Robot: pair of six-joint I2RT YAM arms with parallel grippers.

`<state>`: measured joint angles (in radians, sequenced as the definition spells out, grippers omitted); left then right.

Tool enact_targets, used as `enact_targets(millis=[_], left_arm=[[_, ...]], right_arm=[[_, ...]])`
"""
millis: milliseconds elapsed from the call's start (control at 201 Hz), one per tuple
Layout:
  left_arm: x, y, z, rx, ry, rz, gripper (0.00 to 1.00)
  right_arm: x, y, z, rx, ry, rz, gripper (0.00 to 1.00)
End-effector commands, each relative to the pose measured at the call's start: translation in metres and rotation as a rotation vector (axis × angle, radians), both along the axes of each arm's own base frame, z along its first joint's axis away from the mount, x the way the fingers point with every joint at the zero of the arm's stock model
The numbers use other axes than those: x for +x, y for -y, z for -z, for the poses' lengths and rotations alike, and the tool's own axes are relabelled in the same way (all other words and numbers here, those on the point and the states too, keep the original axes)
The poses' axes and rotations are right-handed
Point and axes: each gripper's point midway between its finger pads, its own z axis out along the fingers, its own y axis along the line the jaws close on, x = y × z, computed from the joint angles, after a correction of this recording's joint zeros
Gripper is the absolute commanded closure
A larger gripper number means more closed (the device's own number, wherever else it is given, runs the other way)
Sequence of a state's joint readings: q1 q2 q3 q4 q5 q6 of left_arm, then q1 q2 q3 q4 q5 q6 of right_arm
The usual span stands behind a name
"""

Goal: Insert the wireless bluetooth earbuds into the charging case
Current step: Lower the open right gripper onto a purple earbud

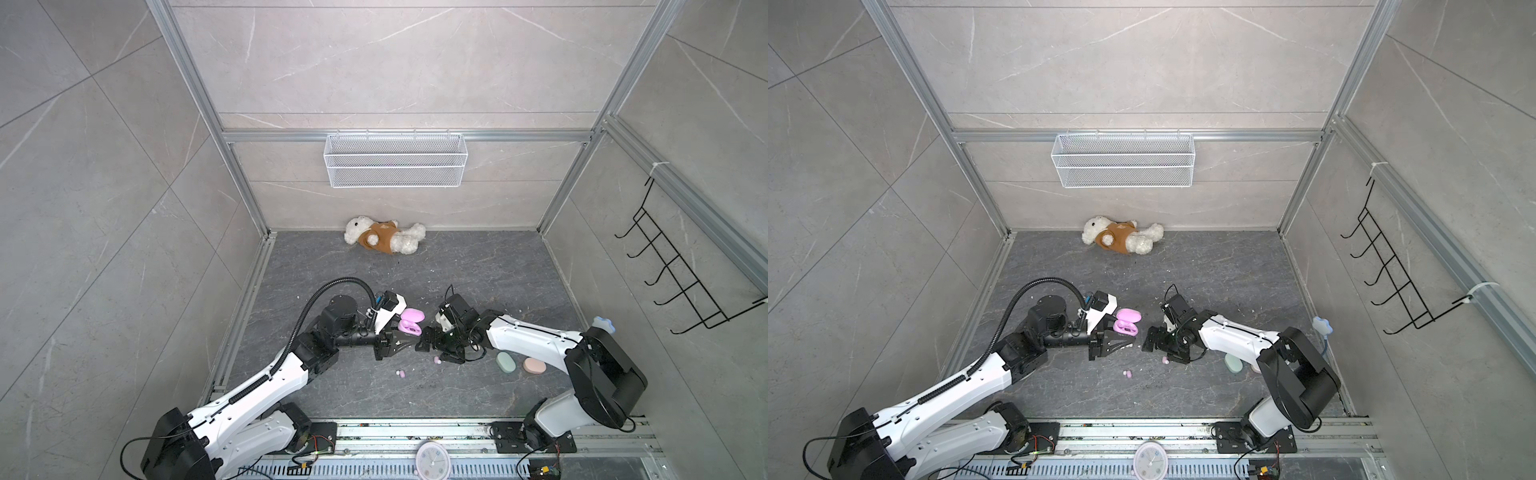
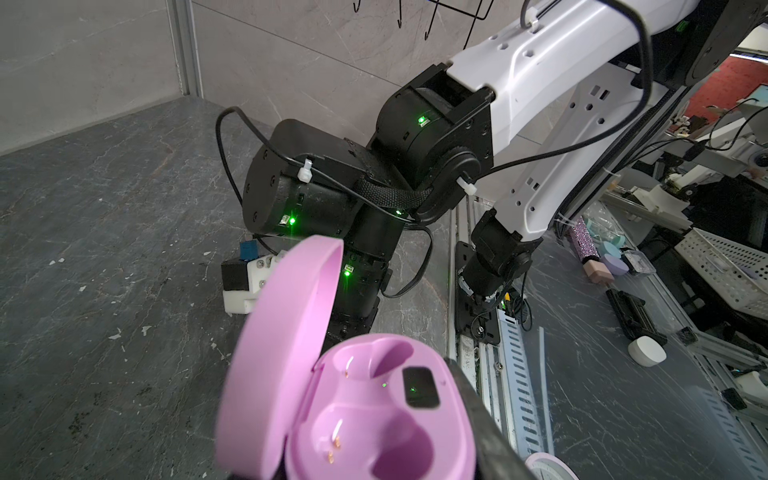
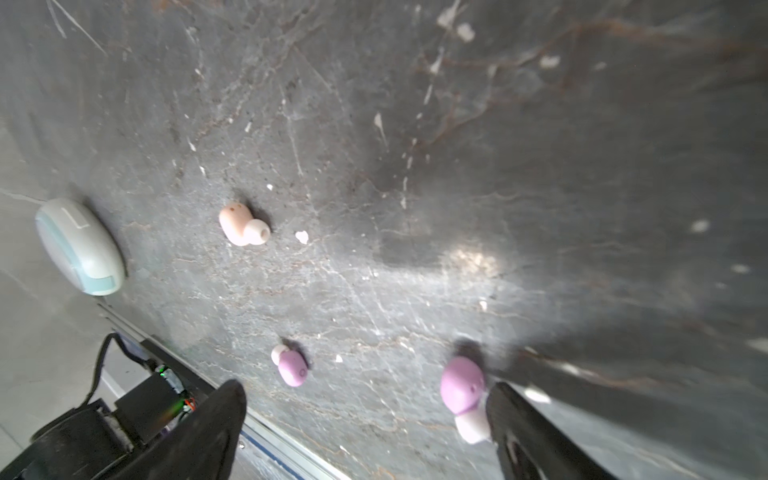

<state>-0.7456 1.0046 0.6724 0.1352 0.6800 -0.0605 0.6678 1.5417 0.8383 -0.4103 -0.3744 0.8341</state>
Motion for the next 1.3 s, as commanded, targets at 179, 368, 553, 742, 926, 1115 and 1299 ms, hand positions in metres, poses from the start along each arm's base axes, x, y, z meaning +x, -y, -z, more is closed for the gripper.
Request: enact_targets(millis=[179,368,553,742,926,1115,1299], left_arm=[[0.002,-0.001,-0.022,-0.043,0.056,-0.009,0.69],[0.001,-0.002,-0.022,-0.045,0.059,-0.009,0.69],[0.000,-0.003,-0.022,-0.048,0.059,-0.011,0.69],[-0.001,-0.004,-0.022,-0.051,0.064,-0.011,0.69],[-0.002,-0.005,-0.022,-0.050,0.066,-0.014,0.69],[-0.002,-0.005,-0.022,-0.052,0.068,-0.013,0.69],[-0.002,-0.006,-0.023,-0.051,0.072,-0.012,0.69]], right_arm=[[0.003,0.031,-0.005,-0.189,0.030,-0.007,0.21],[0.006,0.035,-0.004,-0.216,0.032,0.043,0.35],[0.006,0.031,0.001,-0.232,0.040,0.078,0.48],[0.002,0.028,0.009,-0.263,0.032,0.066,0.58],[0.001,0.033,0.014,-0.303,0.027,0.061,0.61],[0.001,0.032,0.017,-0.307,0.019,0.058,0.65],[0.000,0.031,0.020,-0.312,0.012,0.054,0.69]])
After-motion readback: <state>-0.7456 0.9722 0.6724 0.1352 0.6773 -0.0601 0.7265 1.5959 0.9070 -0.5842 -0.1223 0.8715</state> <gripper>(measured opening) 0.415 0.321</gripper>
